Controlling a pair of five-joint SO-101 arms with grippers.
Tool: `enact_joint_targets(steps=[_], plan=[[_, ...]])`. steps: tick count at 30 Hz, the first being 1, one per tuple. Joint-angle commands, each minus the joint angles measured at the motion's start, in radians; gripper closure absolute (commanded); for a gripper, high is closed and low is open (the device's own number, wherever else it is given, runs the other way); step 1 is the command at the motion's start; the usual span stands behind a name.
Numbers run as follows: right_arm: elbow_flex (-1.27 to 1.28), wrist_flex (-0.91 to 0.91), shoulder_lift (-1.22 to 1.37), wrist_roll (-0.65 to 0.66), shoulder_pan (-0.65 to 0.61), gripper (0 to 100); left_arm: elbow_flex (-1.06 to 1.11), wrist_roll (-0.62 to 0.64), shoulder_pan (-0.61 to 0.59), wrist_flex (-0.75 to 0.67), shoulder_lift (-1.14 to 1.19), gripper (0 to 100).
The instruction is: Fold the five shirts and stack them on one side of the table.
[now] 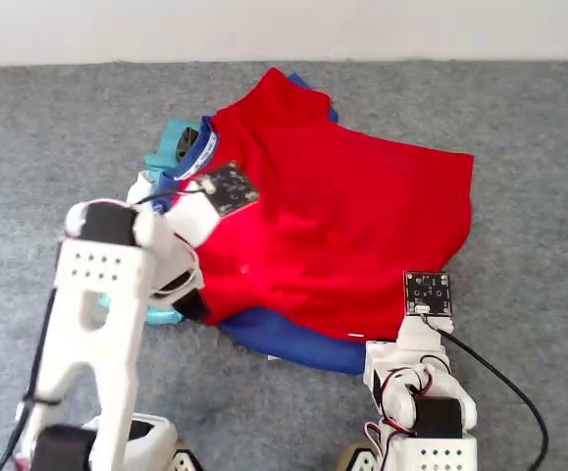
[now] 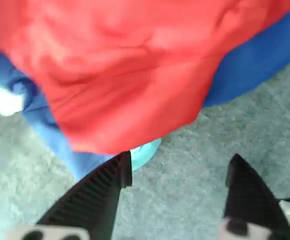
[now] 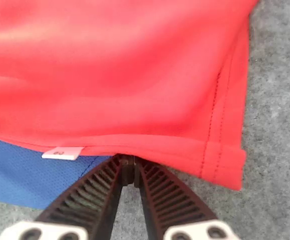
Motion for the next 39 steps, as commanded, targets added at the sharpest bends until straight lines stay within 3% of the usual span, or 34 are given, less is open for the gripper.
enact_joint_targets(steps=[1,7,16,19,22,24,31,35,39], plan=[[0.008,0.004,-0.005,0.008,-0.004,98.9,-0.038,-0.014,0.034,-0.048,0.063,70],[0.008,0.004,-0.005,0.008,-0.004,98.9,-0.035,-0.014,0.058,-0.215,0.19,70],[0.008,0.004,-0.005,0.008,-0.004,98.9,-0.039,-0.014,0.054,-0.322,0.474,71],[0.008,0.004,-0.005,0.008,-0.004,98.9,-0.039,-0.014,0.052,-0.385,0.528,79],[0.008,0.004,-0.005,0.008,-0.004,98.9,-0.039,-0.014,0.058,-0.411,0.534,93],[0.008,0.004,-0.005,0.008,-0.004,98.9,-0.041,-0.015,0.061,-0.408,0.503,99],[0.008,0.004,-0.005,0.008,-0.004,98.9,-0.074,-0.005,0.018,-0.347,0.155,99],[0.008,0.004,-0.005,0.008,-0.004,98.9,-0.133,0.071,-0.02,-0.35,-0.109,99],[0.008,0.004,-0.005,0.008,-0.004,98.9,-0.147,0.086,-0.057,-0.439,-0.318,99]])
